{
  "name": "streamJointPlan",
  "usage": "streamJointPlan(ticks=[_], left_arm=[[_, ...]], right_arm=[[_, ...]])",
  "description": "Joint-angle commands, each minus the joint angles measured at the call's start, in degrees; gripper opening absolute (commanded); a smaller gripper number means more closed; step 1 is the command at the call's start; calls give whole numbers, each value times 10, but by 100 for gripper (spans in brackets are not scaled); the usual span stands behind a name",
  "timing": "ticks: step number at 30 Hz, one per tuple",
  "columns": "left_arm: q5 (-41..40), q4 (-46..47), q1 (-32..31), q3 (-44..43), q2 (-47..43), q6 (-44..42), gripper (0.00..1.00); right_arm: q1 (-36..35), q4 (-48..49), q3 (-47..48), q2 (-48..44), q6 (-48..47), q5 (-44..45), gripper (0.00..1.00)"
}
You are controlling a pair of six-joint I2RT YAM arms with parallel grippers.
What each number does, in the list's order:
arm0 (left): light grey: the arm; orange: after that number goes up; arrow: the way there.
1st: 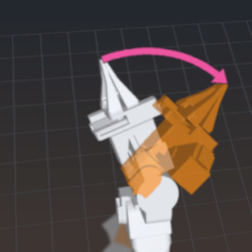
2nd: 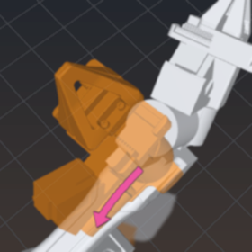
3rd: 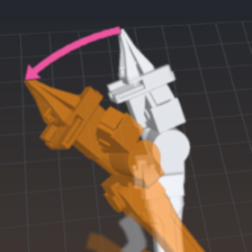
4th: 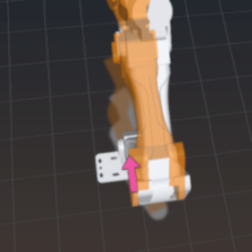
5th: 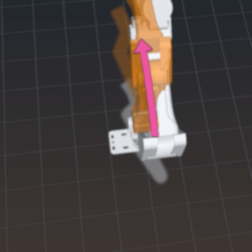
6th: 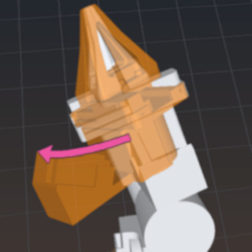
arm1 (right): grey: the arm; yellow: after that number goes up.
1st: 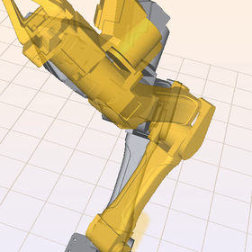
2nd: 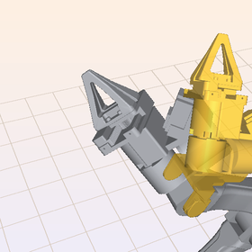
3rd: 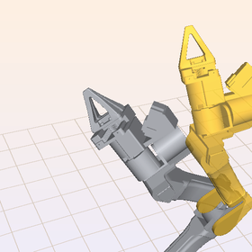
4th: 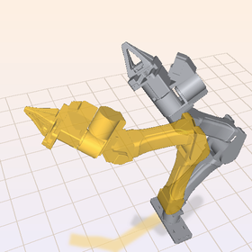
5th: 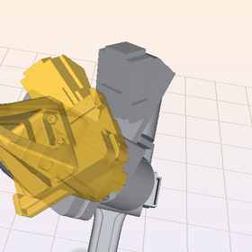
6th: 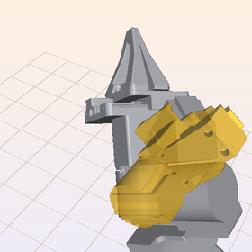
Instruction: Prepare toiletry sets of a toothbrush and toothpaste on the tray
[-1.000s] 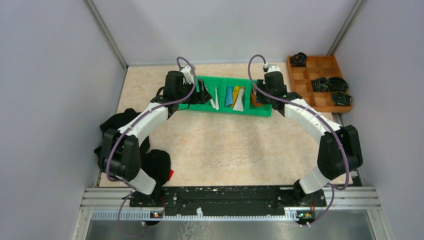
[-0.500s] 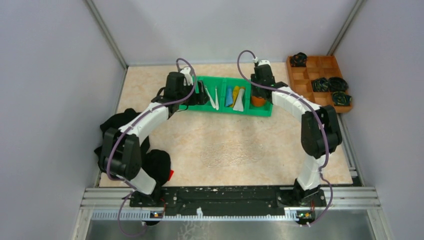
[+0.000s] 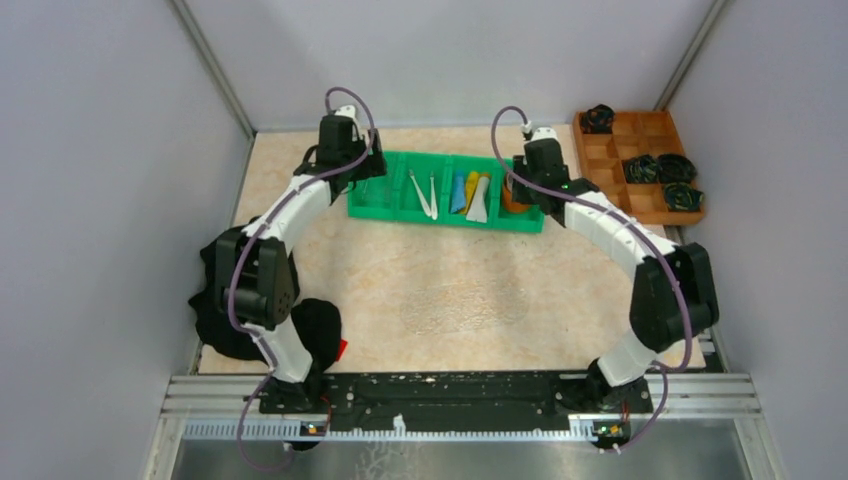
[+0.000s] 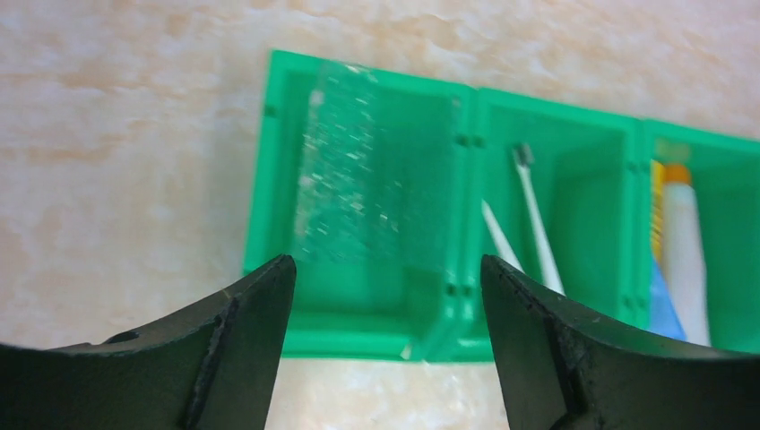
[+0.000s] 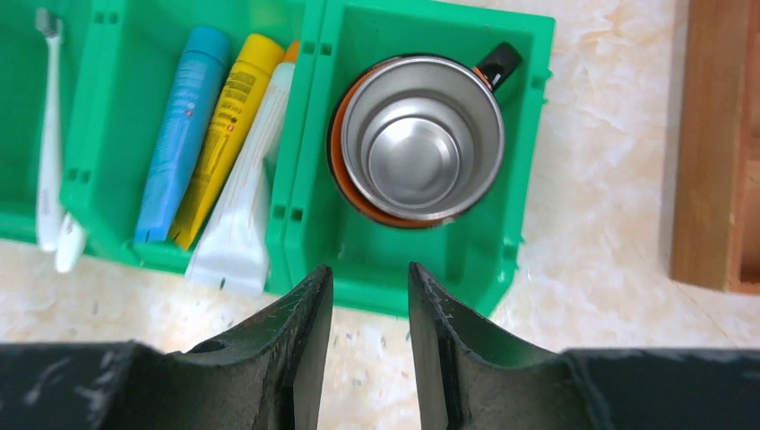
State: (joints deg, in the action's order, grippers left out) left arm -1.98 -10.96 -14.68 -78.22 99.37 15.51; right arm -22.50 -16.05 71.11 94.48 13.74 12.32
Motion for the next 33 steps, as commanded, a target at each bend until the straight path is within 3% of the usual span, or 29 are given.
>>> streamJointPlan(ticks=[1,5,13,14,17,18,20,25,33], left_arm=[[-58,-26,26,-56,63,-21,79],[-44,-33,30,-104,120,-42,72],[-4,-13,23,-115,164,-67,73],[-4,-12,21,-116,168,-68,69],[-3,-15,21,-120,171,-69,24],[-2,-16,21,-122,171,-67,14],[-1,-24,20,-130,172,-66,2],[-22,-62,15,-157,149,-67,0],[-35,-112,14,-218,23,-77,0]], right_arm=[[-7,5,-39,-96,19,-12,37],[-8,-7,-65,-145,23,-18,37],[-8,-16,-88,-187,21,-26,37],[-7,-15,-91,-189,22,-28,37],[-8,-11,-107,-196,27,-32,37],[-8,-10,-112,-198,28,-35,37],[-7,-6,-123,-203,32,-38,37],[-8,-4,-139,-216,40,-47,37],[-8,-9,-146,-238,47,-53,37]])
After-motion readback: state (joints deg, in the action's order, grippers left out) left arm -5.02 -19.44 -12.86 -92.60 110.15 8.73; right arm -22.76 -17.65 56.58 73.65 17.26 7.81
